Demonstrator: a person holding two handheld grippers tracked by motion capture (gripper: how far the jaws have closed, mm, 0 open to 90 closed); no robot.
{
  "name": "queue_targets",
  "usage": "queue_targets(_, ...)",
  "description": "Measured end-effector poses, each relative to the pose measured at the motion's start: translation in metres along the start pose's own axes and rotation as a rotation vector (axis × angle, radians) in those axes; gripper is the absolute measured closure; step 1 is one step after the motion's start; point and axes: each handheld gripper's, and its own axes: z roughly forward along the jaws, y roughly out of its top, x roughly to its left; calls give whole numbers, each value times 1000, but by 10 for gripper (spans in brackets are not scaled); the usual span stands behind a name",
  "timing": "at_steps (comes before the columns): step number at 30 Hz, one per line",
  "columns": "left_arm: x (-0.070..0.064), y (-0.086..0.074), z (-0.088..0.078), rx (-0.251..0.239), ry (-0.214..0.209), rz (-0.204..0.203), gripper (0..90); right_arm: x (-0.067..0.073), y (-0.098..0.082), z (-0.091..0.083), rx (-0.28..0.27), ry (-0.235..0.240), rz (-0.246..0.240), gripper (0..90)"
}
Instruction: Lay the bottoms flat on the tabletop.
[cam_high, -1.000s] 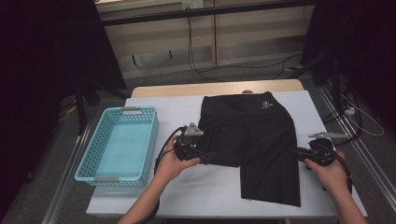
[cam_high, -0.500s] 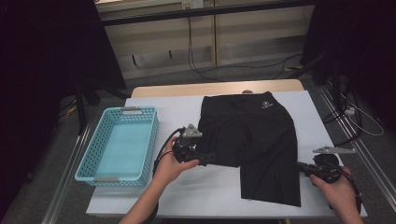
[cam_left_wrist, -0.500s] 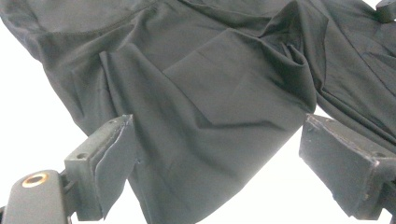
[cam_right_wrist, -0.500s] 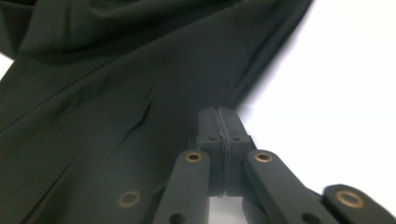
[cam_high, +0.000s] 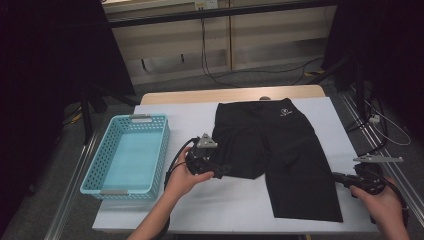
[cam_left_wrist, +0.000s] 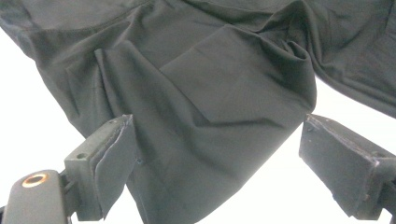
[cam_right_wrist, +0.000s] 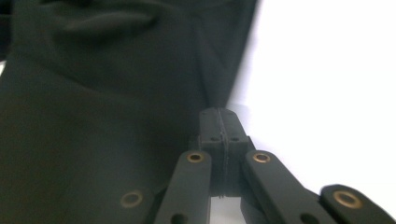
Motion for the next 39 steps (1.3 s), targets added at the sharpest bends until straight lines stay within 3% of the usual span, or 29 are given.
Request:
queue_targets(3, 0, 0, 0, 1, 0, 1, 117, -10, -1, -1, -10, -43, 21, 900)
queue_targets(5, 0, 1, 0, 0, 2, 2, 117, -14, -2, -2, -30, -43, 30, 872)
queue_targets(8, 0, 0, 0, 2, 2, 0, 117, -5, -4, -1, -19, -42, 1, 764)
queue_targets(11, 0, 1, -1, -1, 2, 1, 117, 5, -6, -3, 6, -67, -37, 742)
queue_targets(14, 0, 1, -3, -5, 4, 5, 117, 9, -11, -7, 26, -87, -50, 754)
queue_targets(16, 0, 2, -4, -10, 3, 3, 117, 7, -15, -10, 17, -83, -46, 790)
queue_targets(18, 0, 2, -3, -12, 4, 3, 117, 4, -19, -13, 16, -73, -38, 883)
queue_targets(22, 0, 3, -3, -10, 3, 2, 117, -1, -21, -16, 18, -51, -11, 900)
queue_targets(28, -1, 4, -4, -14, 1, 12, 117, -8, -22, -26, 11, -138, -29, 900)
queue_targets(29, -1, 4, -4, -14, 1, 8, 117, -9, -21, -27, 5, -136, -33, 898)
queue_targets(33, 1, 3, -4, -9, 3, 3, 117, 0, -17, -23, -22, -110, -69, 738)
queue_targets(39, 1, 3, -2, -11, 3, -2, 115, 31, -3, -9, -34, -92, -154, 581)
